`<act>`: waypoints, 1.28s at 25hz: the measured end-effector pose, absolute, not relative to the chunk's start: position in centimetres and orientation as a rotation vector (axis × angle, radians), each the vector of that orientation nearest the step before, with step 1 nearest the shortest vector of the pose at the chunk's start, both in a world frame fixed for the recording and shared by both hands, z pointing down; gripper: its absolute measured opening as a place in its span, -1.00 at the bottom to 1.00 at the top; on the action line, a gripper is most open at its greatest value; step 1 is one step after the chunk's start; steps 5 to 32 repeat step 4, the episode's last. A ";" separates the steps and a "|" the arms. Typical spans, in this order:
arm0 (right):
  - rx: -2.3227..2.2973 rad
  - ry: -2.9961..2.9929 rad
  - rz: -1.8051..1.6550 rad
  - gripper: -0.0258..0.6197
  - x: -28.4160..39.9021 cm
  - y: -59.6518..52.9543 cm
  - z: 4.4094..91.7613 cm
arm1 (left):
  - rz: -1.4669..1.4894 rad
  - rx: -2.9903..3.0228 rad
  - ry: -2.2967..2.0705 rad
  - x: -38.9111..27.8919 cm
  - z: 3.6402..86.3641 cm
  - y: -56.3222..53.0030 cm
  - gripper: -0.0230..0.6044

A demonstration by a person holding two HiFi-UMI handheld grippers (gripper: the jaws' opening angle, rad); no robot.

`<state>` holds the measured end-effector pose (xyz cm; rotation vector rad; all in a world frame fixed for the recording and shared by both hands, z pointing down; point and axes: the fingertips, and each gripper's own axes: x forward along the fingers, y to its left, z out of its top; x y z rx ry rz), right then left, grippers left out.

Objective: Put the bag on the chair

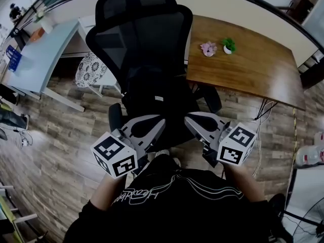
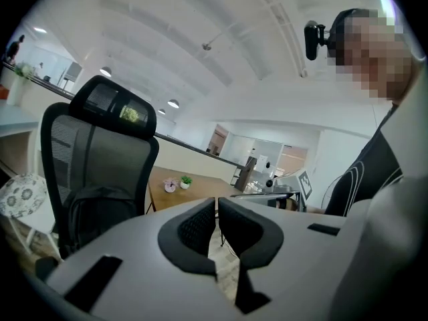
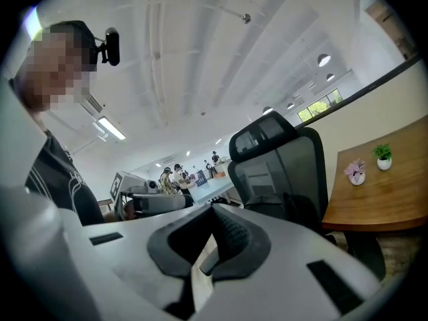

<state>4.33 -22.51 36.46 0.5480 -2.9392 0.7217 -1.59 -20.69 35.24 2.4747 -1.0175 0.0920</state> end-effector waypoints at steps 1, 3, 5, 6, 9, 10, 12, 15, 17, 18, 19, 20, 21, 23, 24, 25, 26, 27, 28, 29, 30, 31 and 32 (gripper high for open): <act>0.549 -2.937 0.718 -0.93 4.3 -22.6 36.6 | 0.091 2.471 -1.022 -1.7 35.4 -20.7 -0.80; 0.552 -2.934 0.712 -0.93 4.3 -22.7 37.0 | 0.094 2.471 -1.024 -1.8 35.8 -20.7 -0.80; 0.554 -2.932 0.709 -0.93 4.3 -22.7 37.2 | 0.095 2.471 -1.025 -1.8 36.0 -20.7 -0.80; 0.554 -2.932 0.709 -0.93 4.3 -22.7 37.2 | 0.095 2.471 -1.025 -1.8 36.0 -20.7 -0.80; 0.554 -2.932 0.709 -0.93 4.3 -22.7 37.2 | 0.095 2.471 -1.025 -1.8 36.0 -20.7 -0.80; 0.554 -2.932 0.709 -0.93 4.3 -22.7 37.2 | 0.095 2.471 -1.025 -1.8 36.0 -20.7 -0.80; 0.554 -2.932 0.709 -0.93 4.3 -22.7 37.2 | 0.095 2.471 -1.025 -1.8 36.0 -20.7 -0.80; 0.554 -2.932 0.709 -0.93 4.3 -22.7 37.2 | 0.095 2.471 -1.025 -1.8 36.0 -20.7 -0.80; 0.554 -2.932 0.709 -0.93 4.3 -22.7 37.2 | 0.095 2.471 -1.025 -1.8 36.0 -20.7 -0.80; 0.554 -2.932 0.709 -0.93 4.3 -22.7 37.2 | 0.095 2.471 -1.025 -1.8 36.0 -20.7 -0.80; 0.554 -2.932 0.709 -0.93 4.3 -22.7 37.2 | 0.095 2.471 -1.025 -1.8 36.0 -20.7 -0.80; 0.554 -2.932 0.709 -0.93 4.3 -22.7 37.2 | 0.095 2.471 -1.025 -1.8 36.0 -20.7 -0.80; 0.554 -2.932 0.709 -0.93 4.3 -22.7 37.2 | 0.095 2.471 -1.025 -1.8 36.0 -20.7 -0.80; 0.554 -2.932 0.709 -0.93 4.3 -22.7 37.2 | 0.095 2.471 -1.025 -1.8 36.0 -20.7 -0.80; 0.554 -2.932 0.709 -0.93 4.3 -22.7 37.2 | 0.095 2.471 -1.025 -1.8 36.0 -20.7 -0.80; 0.554 -2.932 0.709 -0.93 4.3 -22.7 37.2 | 0.095 2.471 -1.025 -1.8 36.0 -20.7 -0.80; 0.554 -2.932 0.709 -0.93 4.3 -22.7 37.2 | 0.095 2.471 -1.025 -1.8 36.0 -20.7 -0.80; 0.554 -2.932 0.709 -0.93 4.3 -22.7 37.2 | 0.095 2.471 -1.025 -1.8 36.0 -20.7 -0.80; 0.554 -2.932 0.709 -0.93 4.3 -22.7 37.2 | 0.095 2.471 -1.025 -1.8 36.0 -20.7 -0.80; 0.554 -2.932 0.709 -0.93 4.3 -22.7 37.2 | 0.095 2.471 -1.025 -1.8 36.0 -20.7 -0.80; 0.554 -2.932 0.709 -0.93 4.3 -22.7 37.2 | 0.095 2.471 -1.025 -1.8 36.0 -20.7 -0.80; 0.554 -2.932 0.709 -0.93 4.3 -22.7 37.2 | 0.095 2.471 -1.025 -1.8 36.0 -20.7 -0.80; 0.554 -2.932 0.709 -0.93 4.3 -22.7 37.2 | 0.095 2.471 -1.025 -1.8 36.0 -20.7 -0.80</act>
